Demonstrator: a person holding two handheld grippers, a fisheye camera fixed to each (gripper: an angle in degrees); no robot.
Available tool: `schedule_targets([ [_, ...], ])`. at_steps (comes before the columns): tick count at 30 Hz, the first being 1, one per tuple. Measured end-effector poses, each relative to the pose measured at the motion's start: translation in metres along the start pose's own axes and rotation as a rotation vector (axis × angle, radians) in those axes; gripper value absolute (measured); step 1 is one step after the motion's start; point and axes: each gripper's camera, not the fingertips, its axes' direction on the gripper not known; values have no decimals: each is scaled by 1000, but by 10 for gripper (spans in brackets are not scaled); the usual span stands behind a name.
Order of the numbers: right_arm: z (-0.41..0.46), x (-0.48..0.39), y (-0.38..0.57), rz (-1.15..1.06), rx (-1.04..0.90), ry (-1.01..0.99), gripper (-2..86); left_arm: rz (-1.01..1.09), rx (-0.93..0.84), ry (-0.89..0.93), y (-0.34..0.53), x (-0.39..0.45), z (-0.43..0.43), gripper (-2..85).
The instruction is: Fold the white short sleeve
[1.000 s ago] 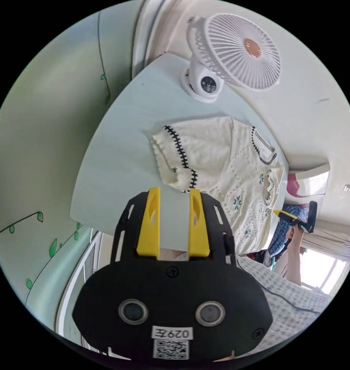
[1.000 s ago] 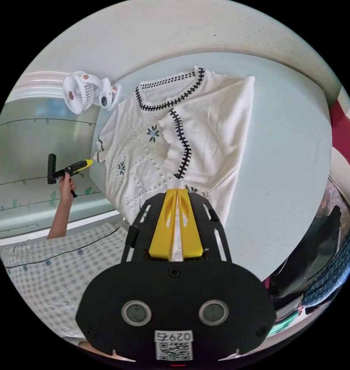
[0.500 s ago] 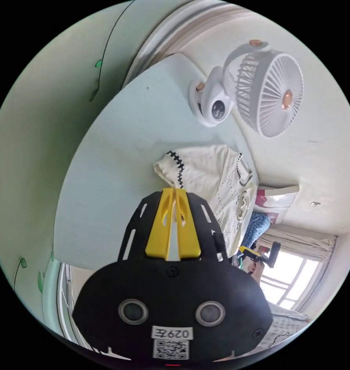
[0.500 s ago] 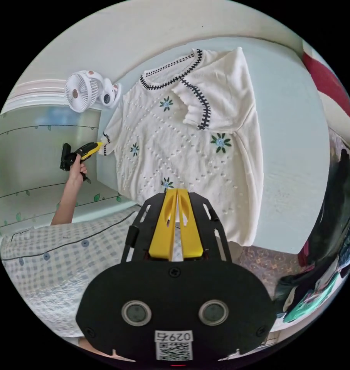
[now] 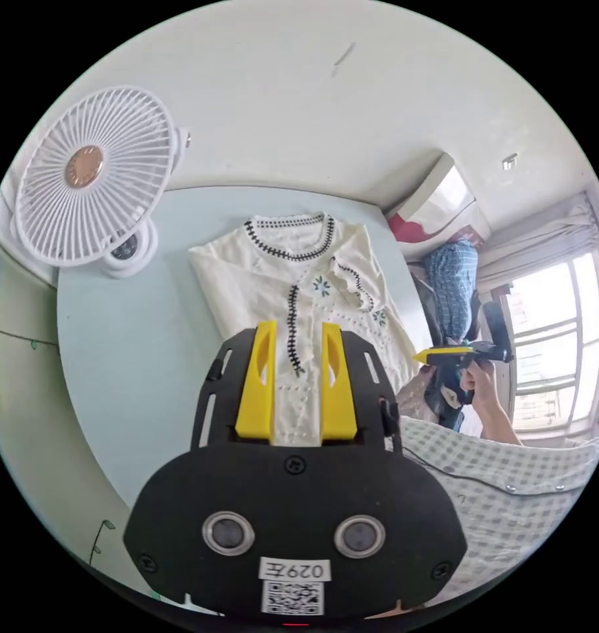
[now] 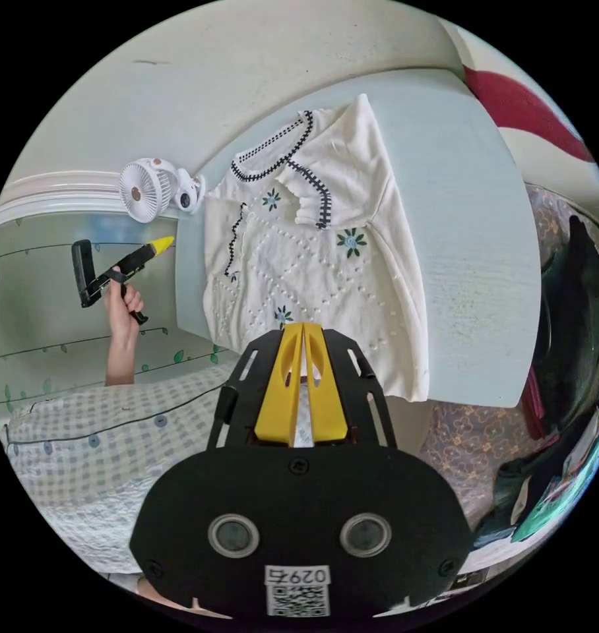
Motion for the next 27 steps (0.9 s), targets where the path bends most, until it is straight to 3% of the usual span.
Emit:
schedule_targets([
  [3,0,-6,2,-22,-37,2,-4,-35,-91,-47,15,-5,23,80],
  [7,-5,-9,7,-8,-38,-16,-4,-23,-75,-20,10,3,33,4],
  [13,-34,-29,-25,-16,14,83,-4,59,-131,-152,-33,38,64,-9],
  [18,-21,-49,-80,-53,-101,210,-4,108,-303,-355,-40,58,124,-10],
  [21,5,-57,-85,-82,-221,327,-4,125,-226,-483,-37,62,125,-10],
  [27,-24,-86,-80,-157,-199,395,-5,147,-216,-574,-71,48,130,-10],
])
